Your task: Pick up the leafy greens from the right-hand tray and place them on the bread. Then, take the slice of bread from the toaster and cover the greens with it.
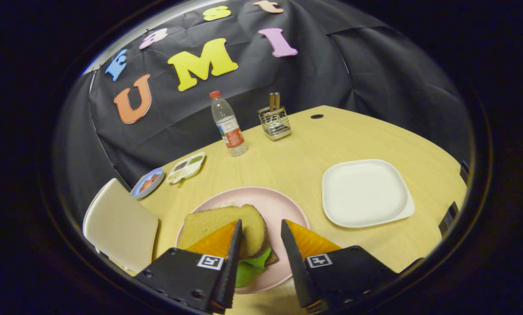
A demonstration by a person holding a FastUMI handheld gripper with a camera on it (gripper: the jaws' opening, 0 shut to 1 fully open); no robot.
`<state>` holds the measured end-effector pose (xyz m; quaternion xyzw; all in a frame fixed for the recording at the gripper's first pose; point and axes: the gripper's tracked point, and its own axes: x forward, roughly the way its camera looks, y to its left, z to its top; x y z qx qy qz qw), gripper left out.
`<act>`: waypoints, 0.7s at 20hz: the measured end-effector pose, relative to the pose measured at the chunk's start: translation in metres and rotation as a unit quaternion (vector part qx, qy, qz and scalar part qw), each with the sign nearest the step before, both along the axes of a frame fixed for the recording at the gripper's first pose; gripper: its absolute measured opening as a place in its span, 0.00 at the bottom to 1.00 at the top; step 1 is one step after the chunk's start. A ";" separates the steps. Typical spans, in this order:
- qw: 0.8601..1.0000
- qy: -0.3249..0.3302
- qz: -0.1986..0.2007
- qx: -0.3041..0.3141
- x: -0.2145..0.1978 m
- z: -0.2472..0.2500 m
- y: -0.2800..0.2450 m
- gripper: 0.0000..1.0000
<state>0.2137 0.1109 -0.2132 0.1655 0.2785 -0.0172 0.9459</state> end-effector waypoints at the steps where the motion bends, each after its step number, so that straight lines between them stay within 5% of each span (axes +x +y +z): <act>1: 1.000 -0.002 0.002 0.009 -0.002 0.003 0.000 0.62; 5: 1.000 -0.029 0.006 -0.005 -0.008 0.019 -0.008 0.85; 14: 0.978 -0.151 0.022 -0.140 -0.069 0.104 0.016 0.96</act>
